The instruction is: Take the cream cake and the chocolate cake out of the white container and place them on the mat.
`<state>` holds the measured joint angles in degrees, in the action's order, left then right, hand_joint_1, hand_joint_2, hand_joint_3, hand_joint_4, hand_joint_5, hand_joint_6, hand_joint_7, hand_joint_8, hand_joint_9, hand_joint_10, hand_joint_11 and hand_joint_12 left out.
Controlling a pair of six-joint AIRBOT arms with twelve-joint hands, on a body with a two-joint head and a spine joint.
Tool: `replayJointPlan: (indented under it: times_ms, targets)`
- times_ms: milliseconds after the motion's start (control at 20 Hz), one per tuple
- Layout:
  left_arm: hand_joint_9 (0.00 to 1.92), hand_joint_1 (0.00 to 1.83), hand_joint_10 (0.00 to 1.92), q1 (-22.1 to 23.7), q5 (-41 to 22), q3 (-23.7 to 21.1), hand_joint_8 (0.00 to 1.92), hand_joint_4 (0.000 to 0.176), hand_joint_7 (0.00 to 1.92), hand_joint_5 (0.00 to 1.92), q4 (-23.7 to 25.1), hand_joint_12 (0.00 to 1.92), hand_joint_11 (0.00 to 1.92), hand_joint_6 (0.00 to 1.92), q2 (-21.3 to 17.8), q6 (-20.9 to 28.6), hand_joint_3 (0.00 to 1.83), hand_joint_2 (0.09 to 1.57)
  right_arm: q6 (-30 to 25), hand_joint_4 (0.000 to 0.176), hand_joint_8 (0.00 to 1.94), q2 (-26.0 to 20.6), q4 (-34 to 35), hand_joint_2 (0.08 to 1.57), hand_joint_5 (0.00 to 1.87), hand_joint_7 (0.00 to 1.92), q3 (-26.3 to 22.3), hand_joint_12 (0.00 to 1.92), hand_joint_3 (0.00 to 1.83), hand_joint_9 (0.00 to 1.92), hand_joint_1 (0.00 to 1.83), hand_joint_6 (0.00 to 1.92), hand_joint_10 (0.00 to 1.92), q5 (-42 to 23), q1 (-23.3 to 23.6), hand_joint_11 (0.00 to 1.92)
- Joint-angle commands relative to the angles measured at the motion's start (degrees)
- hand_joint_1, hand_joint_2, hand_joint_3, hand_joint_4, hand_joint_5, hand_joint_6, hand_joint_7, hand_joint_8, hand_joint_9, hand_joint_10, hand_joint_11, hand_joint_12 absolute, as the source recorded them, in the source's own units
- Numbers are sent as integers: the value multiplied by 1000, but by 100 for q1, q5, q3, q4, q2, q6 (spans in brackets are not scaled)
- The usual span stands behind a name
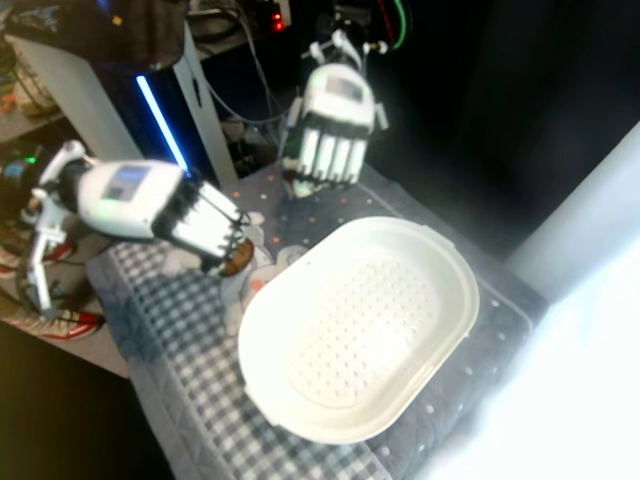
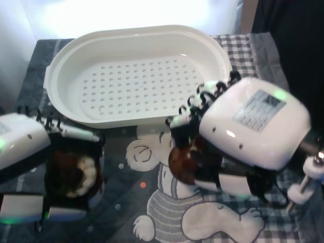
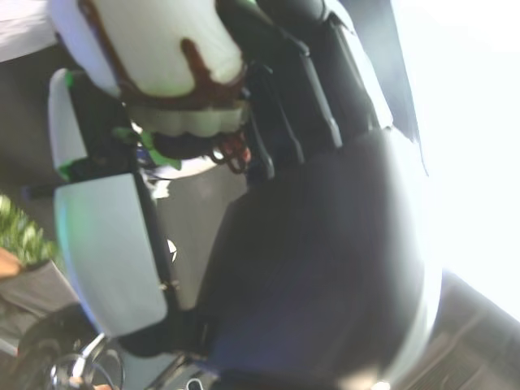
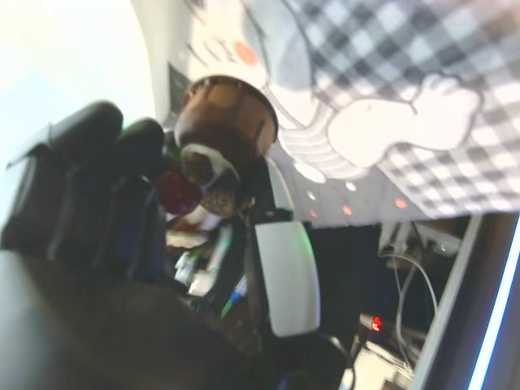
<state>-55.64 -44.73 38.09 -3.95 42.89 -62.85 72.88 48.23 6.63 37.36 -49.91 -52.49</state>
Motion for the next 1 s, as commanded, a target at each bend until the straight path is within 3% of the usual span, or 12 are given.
replayJointPlan:
  times_ms: [0,150,200,250,300,400,550,600,700,750,800,950]
  targets:
    - [758,1334,1545,39,-661,-4,1310,0,756,654,6,1510,662,1290,30,100,0,1233,-7,0,1214,47,-84,1151,884,978,-49,1648,3,739,1373,931,1418,-666,-9,608]
    - [760,1337,1545,-153,-462,-4,1274,0,788,669,51,1602,657,1264,102,431,0,1224,-23,0,1098,119,138,1137,892,1022,-91,1630,0,776,1378,931,1404,-665,-304,618]
    - [715,1193,1208,-212,-436,0,1292,0,835,664,52,1584,585,1346,119,505,0,1236,-45,0,1082,140,159,1109,964,1054,-97,1638,0,806,1288,880,1362,-664,-341,646]
    - [627,846,809,-262,-419,20,576,0,728,619,52,1464,380,798,146,572,0,1208,-65,0,1032,156,169,1094,1005,998,-101,1645,0,788,1191,935,1347,-659,-362,640]
    - [587,756,620,-303,-402,60,336,0,730,640,52,1405,272,473,196,662,0,1155,-75,0,1024,168,186,1025,858,917,-103,1643,0,743,1158,883,1354,-646,-377,614]
    - [575,724,514,-359,-348,212,195,0,736,654,52,1407,203,305,360,957,0,1118,-86,0,1029,193,217,1003,805,875,-101,1658,0,718,1110,866,1368,-599,-409,591]
    - [323,670,378,-374,-266,301,4,5,496,520,51,1345,6,31,452,1025,0,968,-86,0,929,216,246,885,647,666,-97,1588,0,498,849,713,1203,-559,-431,362]
    - [262,635,335,-374,-260,330,0,40,405,473,51,1274,0,6,468,1074,0,936,-86,0,902,219,252,849,599,618,-93,1584,0,464,824,684,1164,-559,-433,310]
    - [233,632,318,-375,-277,384,0,55,357,451,51,1259,0,0,496,1177,0,916,-86,0,890,220,265,828,578,596,-82,1575,0,446,826,671,1148,-560,-434,284]
    - [175,576,300,-375,-308,395,0,122,254,390,45,1368,0,0,501,1179,0,843,-86,0,873,219,275,790,539,558,-78,1559,0,412,840,649,1132,-561,-434,246]
    - [165,563,296,-375,-330,401,0,139,236,370,33,1380,0,0,501,1179,0,830,-86,0,873,219,281,782,544,560,-74,1560,0,412,834,626,1149,-562,-434,252]
    - [218,584,204,-385,-454,415,3,131,266,357,-23,1184,0,0,497,1178,0,812,-86,0,989,202,314,728,559,573,-60,1596,0,455,877,660,1272,-590,-434,330]
